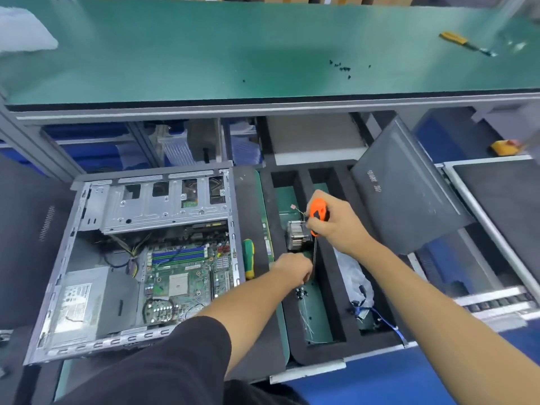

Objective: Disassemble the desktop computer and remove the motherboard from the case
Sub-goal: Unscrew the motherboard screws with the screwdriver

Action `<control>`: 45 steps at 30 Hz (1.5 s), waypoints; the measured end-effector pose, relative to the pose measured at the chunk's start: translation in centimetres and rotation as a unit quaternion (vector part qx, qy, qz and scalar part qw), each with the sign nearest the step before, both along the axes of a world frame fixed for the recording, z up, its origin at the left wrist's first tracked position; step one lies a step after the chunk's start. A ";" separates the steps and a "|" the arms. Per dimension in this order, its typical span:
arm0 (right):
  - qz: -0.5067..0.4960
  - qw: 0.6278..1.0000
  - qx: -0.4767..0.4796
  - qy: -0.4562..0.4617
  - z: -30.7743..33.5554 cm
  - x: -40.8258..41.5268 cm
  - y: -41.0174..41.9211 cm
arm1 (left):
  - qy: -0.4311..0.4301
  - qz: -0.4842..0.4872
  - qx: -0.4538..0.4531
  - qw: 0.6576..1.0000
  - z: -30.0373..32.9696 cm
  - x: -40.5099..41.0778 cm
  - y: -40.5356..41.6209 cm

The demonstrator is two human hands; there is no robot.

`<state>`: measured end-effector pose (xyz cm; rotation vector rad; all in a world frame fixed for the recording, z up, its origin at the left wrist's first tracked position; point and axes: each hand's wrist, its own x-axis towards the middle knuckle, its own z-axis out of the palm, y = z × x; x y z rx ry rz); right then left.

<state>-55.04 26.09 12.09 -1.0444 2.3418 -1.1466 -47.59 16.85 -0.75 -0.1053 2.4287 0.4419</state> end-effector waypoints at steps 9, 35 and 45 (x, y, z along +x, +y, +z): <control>-0.054 0.997 -0.038 -0.028 -0.7 -0.3 2.4 | 0.015 -0.081 -0.047 0.996 0.7 -0.4 0.8; 0.160 0.939 -0.290 -0.097 17.3 5.1 -22.6 | 0.244 0.092 0.221 0.940 12.7 15.2 -20.6; 0.223 0.937 -0.157 -0.218 6.8 9.9 -23.7 | 0.102 0.070 0.195 0.973 4.9 18.9 -21.7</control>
